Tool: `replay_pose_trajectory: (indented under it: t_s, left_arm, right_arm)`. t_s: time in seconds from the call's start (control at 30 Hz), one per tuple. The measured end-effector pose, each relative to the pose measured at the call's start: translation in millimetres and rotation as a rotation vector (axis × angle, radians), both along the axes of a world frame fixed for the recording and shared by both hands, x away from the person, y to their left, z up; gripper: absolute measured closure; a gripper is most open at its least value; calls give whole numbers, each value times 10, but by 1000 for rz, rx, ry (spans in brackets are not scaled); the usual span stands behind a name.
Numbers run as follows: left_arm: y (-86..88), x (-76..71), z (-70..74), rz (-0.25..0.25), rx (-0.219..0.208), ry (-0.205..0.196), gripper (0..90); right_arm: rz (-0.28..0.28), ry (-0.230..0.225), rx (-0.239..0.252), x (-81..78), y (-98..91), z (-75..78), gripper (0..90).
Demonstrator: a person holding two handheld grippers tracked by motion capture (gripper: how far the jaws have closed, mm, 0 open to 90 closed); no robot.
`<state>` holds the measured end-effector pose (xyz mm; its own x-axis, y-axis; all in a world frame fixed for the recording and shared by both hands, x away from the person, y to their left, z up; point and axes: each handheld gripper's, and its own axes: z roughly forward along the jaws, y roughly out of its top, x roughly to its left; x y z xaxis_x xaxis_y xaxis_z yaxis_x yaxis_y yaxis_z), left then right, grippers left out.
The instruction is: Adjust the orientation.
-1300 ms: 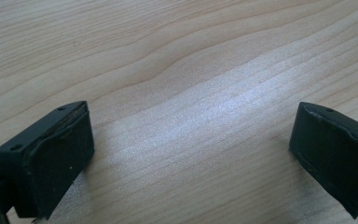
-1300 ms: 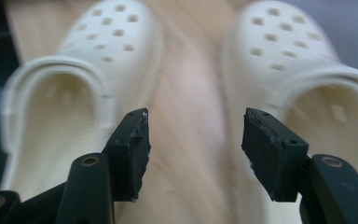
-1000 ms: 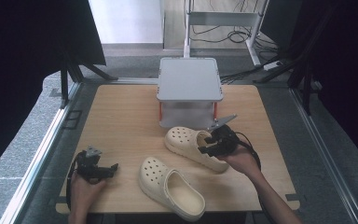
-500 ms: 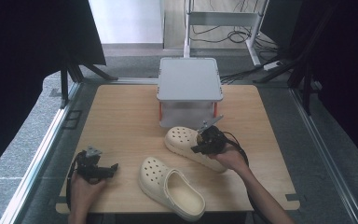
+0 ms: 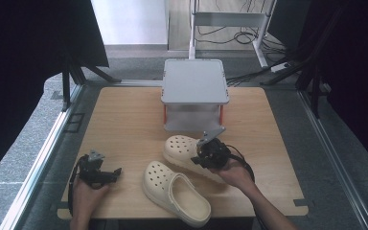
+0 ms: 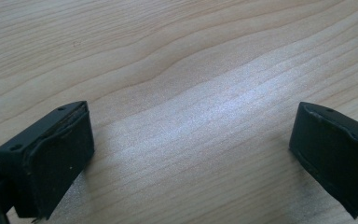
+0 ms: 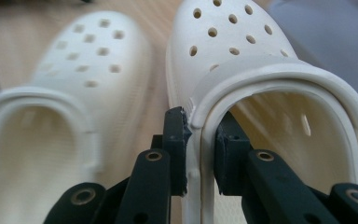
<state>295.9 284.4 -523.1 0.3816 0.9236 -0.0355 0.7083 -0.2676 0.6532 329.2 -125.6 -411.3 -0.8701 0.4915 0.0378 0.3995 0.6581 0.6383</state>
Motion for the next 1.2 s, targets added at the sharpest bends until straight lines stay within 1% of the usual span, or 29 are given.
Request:
replay_pose_trajectory:
  t_s: [0.03, 0.07, 0.13, 0.23, 0.33, 0.37, 0.43, 0.53, 0.63, 0.67, 0.7, 0.83, 0.9, 1.0, 1.03, 1.1, 1.2]
  left_arm:
    - [0, 0, 0, 1, 0, 0, 0]
    - [1, 0, 1, -1, 1, 1, 0]
    - [1, 0, 1, -1, 1, 1, 0]
    - [1, 0, 1, -1, 1, 1, 0]
    - [1, 0, 1, -1, 1, 1, 0]
    - [1, 0, 1, -1, 1, 1, 0]
    - [0, 0, 1, 0, 0, 1, 0]
    - [0, 0, 1, -1, 1, 1, 0]
    - [1, 0, 1, -1, 2, 0, 0]
    - [1, 0, 1, -1, 2, 0, 0]
    - [1, 1, 1, -1, 2, 0, 0]
    - [0, 0, 1, -1, 1, 0, 0]
    - [1, 0, 1, -1, 2, 0, 0]
    - [1, 1, 1, -1, 2, 0, 0]
    - [1, 1, 1, -1, 2, 0, 0]
    - [1, 0, 1, -1, 2, 0, 0]
    - [0, 0, 1, -1, 1, 1, 0]
  right_arm:
    - [7, 13, 4, -39, 14, 5, 767]
    - [5, 16, 3, -72, 28, 2, 765]
    - [7, 14, 2, -131, 59, -25, 763]
    - [3, 12, 1, -173, 86, -82, 763]
    - [3, 48, 13, -179, 92, -156, 760]
    - [2, 57, 10, -185, 98, -181, 758]
    - [13, 81, 20, -188, 103, -226, 747]
    - [30, 120, 38, -193, 109, -249, 728]
    - [41, 128, 37, -194, 117, -248, 706]
    - [46, 135, 42, -178, 105, -243, 682]
    - [44, 133, 48, -170, 94, -235, 653]
    - [35, 103, 52, -160, 19, -150, 514]
    - [54, 98, 49, -178, -19, -120, 402]
    - [73, 89, 58, -214, -51, -108, 290]
    - [78, 95, 65, -230, -59, -116, 262]
    - [85, 91, 58, -254, -51, -133, 222]
    - [104, 93, 48, -290, -10, -166, 210]
